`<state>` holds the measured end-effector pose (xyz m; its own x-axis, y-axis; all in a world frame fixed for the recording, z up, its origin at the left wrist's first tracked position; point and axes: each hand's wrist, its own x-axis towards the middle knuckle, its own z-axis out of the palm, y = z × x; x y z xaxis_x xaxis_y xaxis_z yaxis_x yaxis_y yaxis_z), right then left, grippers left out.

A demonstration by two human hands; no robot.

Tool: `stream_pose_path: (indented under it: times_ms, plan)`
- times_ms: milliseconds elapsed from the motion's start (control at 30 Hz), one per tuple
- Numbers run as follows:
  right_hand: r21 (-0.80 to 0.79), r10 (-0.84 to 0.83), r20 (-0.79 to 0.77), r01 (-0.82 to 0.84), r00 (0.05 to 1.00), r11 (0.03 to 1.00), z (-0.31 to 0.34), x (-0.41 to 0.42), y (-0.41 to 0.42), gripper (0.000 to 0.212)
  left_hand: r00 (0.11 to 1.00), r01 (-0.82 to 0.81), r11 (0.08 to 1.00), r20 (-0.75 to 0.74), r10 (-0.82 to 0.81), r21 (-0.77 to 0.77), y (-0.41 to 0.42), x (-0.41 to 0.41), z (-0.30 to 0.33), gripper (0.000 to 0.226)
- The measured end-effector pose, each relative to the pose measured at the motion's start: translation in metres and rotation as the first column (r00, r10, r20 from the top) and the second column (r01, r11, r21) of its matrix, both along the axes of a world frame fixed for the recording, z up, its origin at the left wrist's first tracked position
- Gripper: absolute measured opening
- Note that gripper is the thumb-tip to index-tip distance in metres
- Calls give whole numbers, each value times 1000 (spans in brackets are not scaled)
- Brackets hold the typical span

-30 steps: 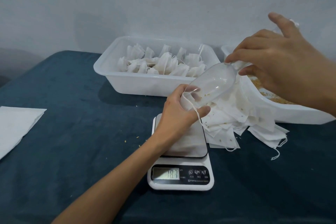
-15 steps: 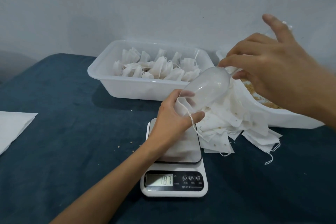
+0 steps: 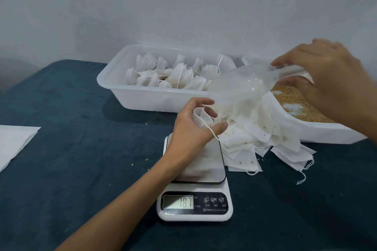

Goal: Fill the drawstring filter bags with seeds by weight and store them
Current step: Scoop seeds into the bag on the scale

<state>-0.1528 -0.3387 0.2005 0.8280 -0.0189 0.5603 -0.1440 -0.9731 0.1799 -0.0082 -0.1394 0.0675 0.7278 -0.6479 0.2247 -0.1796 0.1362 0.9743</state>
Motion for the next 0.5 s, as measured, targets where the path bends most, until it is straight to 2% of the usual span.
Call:
stream_pose_path:
  times_ms: [100,233,367,500]
  plan:
    - [300,-146,43,126,988,946,-10,-5,-24,30,999,-29,999,-31,28,-14,-1,-1,3,51]
    - [486,-338,33,280,941,828,-25,-6,-65,32,996,-59,997,-63,56,-48,-2,-2,4,59]
    - [546,-480,-43,423,876,723,-44,-7,-106,34,995,-66,995,-81,60,-70,-2,-2,5,68]
    - [517,-566,-167,560,808,647,-69,-3,-139,33,999,-42,999,-33,42,-10,-2,-1,-1,63]
